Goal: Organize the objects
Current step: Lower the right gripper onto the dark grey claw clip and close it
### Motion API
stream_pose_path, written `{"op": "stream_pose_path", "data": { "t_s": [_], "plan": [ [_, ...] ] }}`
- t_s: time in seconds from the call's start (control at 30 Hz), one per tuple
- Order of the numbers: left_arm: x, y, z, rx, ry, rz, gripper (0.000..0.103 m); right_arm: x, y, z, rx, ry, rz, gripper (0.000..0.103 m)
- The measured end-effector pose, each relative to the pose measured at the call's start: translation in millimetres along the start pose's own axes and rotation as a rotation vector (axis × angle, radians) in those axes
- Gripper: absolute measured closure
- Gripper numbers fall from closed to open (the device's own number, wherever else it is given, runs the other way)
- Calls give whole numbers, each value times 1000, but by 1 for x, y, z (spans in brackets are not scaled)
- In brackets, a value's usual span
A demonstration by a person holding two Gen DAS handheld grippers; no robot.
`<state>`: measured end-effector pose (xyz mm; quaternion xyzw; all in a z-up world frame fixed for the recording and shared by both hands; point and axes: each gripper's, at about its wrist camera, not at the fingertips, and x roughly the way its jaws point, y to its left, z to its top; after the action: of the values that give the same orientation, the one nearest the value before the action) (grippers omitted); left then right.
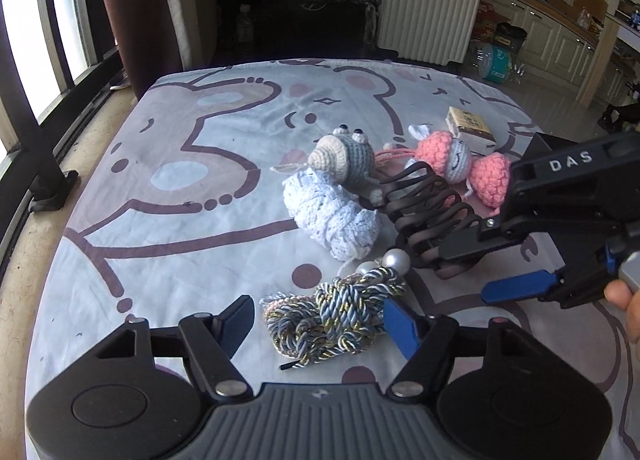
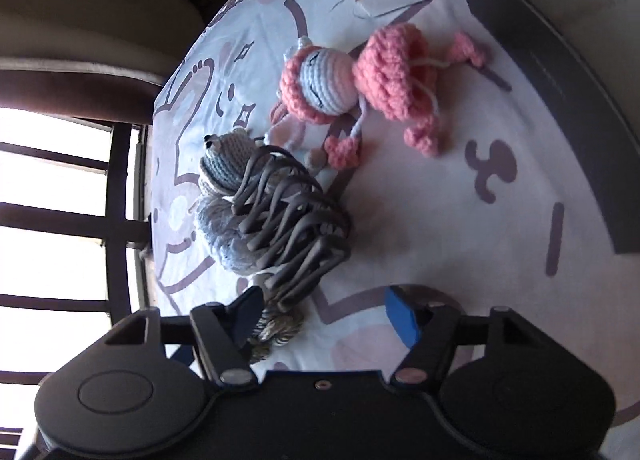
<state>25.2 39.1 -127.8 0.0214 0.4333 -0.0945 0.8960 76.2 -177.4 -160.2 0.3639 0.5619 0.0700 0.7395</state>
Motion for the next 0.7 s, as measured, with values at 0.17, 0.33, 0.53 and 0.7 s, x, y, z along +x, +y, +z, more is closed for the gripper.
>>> {"op": "stream_pose_path", "data": {
  "t_s": [0.17,0.33,0.53,0.7],
  "plan": [
    [5,-4,-1,23,11,-14,39,1,1,1,47,-47,53,63],
    [8,1,0,-8,31,-2,44,-5,14,3,-78,-97,52,83],
    [8,3,3,-27,49,13,44,-28,45,1,-419,-177,-113,94],
    [7,1,5,-26,49,24,44,-52,62,-13,-771,-215,-324,97]
  ]
}}
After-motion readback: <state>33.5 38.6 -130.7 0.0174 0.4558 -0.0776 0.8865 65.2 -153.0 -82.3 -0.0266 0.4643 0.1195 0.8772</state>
